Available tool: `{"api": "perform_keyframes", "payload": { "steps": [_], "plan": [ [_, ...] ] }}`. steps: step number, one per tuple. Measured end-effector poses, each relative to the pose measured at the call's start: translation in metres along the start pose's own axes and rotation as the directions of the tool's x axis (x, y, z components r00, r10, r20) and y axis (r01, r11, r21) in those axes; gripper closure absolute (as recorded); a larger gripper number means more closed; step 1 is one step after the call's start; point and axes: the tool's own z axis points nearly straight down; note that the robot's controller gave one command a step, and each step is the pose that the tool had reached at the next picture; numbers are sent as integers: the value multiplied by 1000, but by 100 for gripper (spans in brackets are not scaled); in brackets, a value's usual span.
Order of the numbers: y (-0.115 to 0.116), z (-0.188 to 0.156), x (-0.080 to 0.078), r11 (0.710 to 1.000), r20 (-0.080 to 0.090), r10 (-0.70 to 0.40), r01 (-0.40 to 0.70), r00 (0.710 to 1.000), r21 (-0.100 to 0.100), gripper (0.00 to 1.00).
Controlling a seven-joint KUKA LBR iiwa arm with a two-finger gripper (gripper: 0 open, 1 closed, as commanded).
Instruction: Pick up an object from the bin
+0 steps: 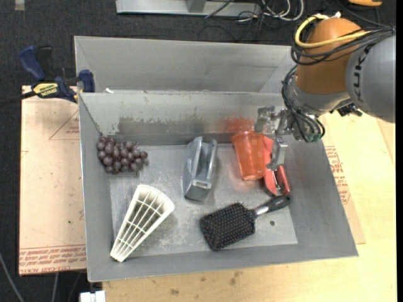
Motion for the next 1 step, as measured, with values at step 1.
{"api": "perform_keyframes", "payload": {
  "steps": [1],
  "plan": [
    [0, -5, -2, 1000, 8, -1, 1, 1000, 1, 0]
  ]
}}
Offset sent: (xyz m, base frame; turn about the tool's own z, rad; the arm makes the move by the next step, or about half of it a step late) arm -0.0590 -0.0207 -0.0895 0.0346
